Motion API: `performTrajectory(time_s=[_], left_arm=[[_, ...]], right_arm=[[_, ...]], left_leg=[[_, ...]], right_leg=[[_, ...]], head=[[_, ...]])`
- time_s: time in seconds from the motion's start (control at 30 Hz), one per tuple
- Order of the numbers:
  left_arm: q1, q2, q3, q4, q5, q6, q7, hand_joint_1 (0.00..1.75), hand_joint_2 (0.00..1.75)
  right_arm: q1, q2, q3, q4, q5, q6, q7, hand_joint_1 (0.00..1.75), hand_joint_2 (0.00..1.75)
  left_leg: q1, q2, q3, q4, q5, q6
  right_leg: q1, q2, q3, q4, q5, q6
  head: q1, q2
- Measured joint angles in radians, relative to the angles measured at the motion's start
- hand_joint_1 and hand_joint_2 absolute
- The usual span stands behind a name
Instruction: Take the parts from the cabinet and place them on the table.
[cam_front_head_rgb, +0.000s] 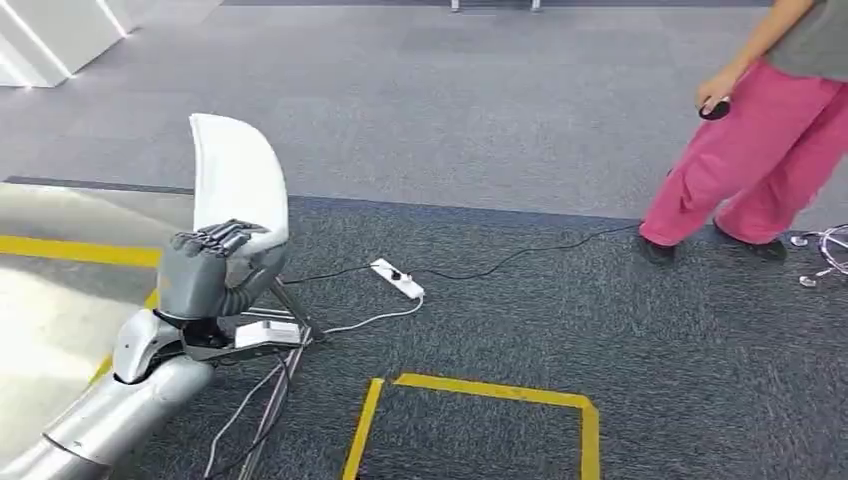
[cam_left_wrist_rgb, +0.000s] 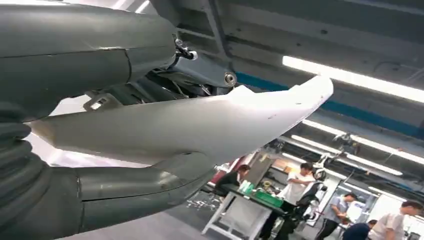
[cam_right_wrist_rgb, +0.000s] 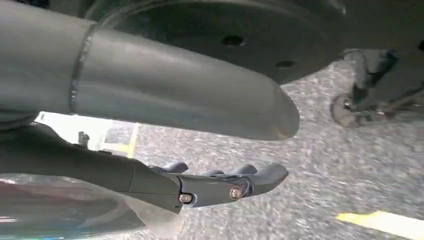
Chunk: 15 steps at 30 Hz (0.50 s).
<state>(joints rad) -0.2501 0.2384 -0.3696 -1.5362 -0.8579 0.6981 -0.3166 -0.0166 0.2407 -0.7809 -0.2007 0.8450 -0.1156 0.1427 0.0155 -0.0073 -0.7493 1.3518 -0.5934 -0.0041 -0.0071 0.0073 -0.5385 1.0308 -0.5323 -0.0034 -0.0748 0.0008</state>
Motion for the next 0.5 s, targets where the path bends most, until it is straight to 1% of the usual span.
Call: performTrajectory(time_s=[0.03, 0.07, 0.1, 0.13, 0.17, 0.2, 0.23, 0.27, 0.3, 0.33, 0.37, 0.4, 0.43, 0.47, 0.5], left_arm=[[0.0, 0.0, 0.0, 0.0, 0.001, 0.0, 0.002, 1.75, 1.75], [0.0, 0.0, 0.0, 0.0, 0.002, 0.0, 0.003, 1.75, 1.75], [-0.001, 0.001, 0.001, 0.0, 0.002, -0.001, 0.004, 1.75, 1.75], [-0.002, 0.002, 0.001, 0.0, 0.002, -0.001, 0.006, 1.75, 1.75], [-0.003, 0.002, 0.001, 0.0, 0.003, -0.003, 0.008, 1.75, 1.75], [-0.008, 0.002, 0.001, -0.001, 0.004, -0.006, 0.01, 1.75, 1.75], [-0.012, 0.002, 0.002, -0.001, 0.006, -0.008, 0.012, 1.75, 1.75], [-0.013, 0.003, 0.002, -0.002, 0.01, -0.015, 0.013, 1.75, 1.75], [-0.013, 0.002, 0.002, -0.006, 0.017, -0.022, 0.014, 1.75, 1.75], [-0.014, 0.001, 0.002, -0.008, 0.023, -0.025, 0.014, 1.75, 1.75], [-0.018, 0.0, 0.002, -0.008, 0.025, -0.029, 0.014, 1.75, 1.75], [-0.02, -0.002, 0.001, -0.008, 0.028, -0.034, 0.014, 1.75, 1.75], [-0.016, -0.002, 0.001, -0.008, 0.03, -0.035, 0.014, 1.75, 1.75], [-0.013, -0.003, 0.0, -0.008, 0.037, -0.038, 0.014, 1.75, 1.75], [-0.013, -0.004, -0.001, -0.008, 0.056, -0.048, 0.011, 1.75, 1.75]], right_arm=[[0.0, 0.0, 0.0, 0.0, 0.0, 0.0, 0.001, 0.0, 0.0], [0.0, 0.0, -0.001, 0.0, 0.001, 0.0, 0.001, 0.0, 0.0], [0.0, 0.0, -0.002, 0.0, 0.001, 0.0, 0.001, 0.0, 0.0], [0.003, 0.001, -0.002, 0.0, 0.001, 0.0, 0.001, 0.0, 0.0], [0.0, 0.003, -0.002, 0.001, 0.001, 0.0, 0.0, 0.0, 0.0], [-0.003, 0.003, -0.003, 0.001, 0.002, -0.001, 0.001, 0.0, 0.0], [-0.003, 0.003, -0.003, 0.001, 0.002, -0.001, 0.001, 0.0, 0.0], [-0.003, 0.003, -0.003, 0.001, 0.002, 0.0, 0.001, 0.0, 0.0], [-0.007, 0.003, -0.004, -0.001, 0.003, -0.001, 0.002, 0.0, 0.0], [-0.007, 0.003, -0.004, -0.001, 0.003, -0.002, 0.002, 0.0, 0.0], [-0.009, 0.003, -0.004, -0.001, 0.003, -0.002, 0.002, 0.0, 0.0], [-0.011, 0.003, -0.004, -0.001, 0.003, -0.002, 0.002, 0.0, 0.0], [-0.011, 0.003, -0.005, -0.001, 0.003, -0.002, 0.002, 0.0, 0.0], [-0.01, 0.002, -0.005, -0.002, 0.003, -0.003, 0.002, 0.0, 0.0], [-0.008, 0.001, -0.006, -0.002, 0.003, -0.004, 0.002, 0.0, 0.0]], left_leg=[[-0.007, 0.0, 0.004, -0.039, 0.048, 0.012], [-0.016, 0.0, 0.026, -0.114, 0.114, 0.025], [-0.027, 0.0, 0.055, -0.202, 0.179, 0.04], [-0.043, 0.001, 0.078, -0.254, 0.207, 0.057], [-0.047, 0.004, 0.086, -0.255, 0.196, 0.065], [-0.052, 0.005, 0.092, -0.275, 0.191, 0.068], [-0.055, 0.004, 0.09, -0.279, 0.189, 0.068], [-0.057, 0.002, 0.091, -0.284, 0.187, 0.071], [-0.049, 0.001, 0.117, -0.323, 0.18, 0.074], [-0.043, 0.001, 0.135, -0.344, 0.173, 0.066], [-0.04, 0.0, 0.141, -0.353, 0.172, 0.068], [-0.038, 0.0, 0.142, -0.353, 0.169, 0.067], [-0.038, 0.0, 0.145, -0.353, 0.163, 0.066], [-0.037, 0.0, 0.147, -0.352, 0.158, 0.064], [-0.037, 0.0, 0.152, -0.351, 0.154, 0.062]], right_leg=[[0.005, 0.0, 0.015, 0.0, -0.01, -0.002], [0.008, 0.001, 0.032, -0.001, -0.022, -0.003], [0.01, 0.001, 0.05, -0.002, -0.034, -0.002], [0.005, 0.0, 0.047, -0.008, -0.044, -0.001], [0.011, 0.001, 0.053, -0.008, -0.048, 0.006], [0.004, -0.002, 0.063, -0.01, -0.048, 0.011], [0.0, -0.006, 0.061, -0.012, -0.047, 0.015], [-0.001, -0.01, 0.064, -0.02, -0.049, 0.018], [0.004, -0.012, 0.073, -0.027, -0.058, 0.025], [0.004, -0.009, 0.059, -0.007, -0.07, 0.025], [0.004, -0.006, 0.028, 0.046, -0.086, 0.028], [0.004, -0.007, -0.02, 0.123, -0.107, 0.033], [0.002, -0.007, -0.078, 0.206, -0.128, 0.037], [0.001, -0.007, -0.127, 0.265, -0.136, 0.041], [0.0, -0.007, -0.157, 0.285, -0.121, 0.044]], head=[[0.0, 0.0], [0.0, 0.0], [0.0, 0.0], [0.002, 0.0], [0.01, 0.0], [0.01, 0.0], [0.006, 0.0], [0.008, 0.0], [0.005, 0.0], [0.008, 0.0], [0.011, 0.0], [0.01, 0.0], [0.01, 0.0], [0.009, 0.0], [0.01, 0.0]])
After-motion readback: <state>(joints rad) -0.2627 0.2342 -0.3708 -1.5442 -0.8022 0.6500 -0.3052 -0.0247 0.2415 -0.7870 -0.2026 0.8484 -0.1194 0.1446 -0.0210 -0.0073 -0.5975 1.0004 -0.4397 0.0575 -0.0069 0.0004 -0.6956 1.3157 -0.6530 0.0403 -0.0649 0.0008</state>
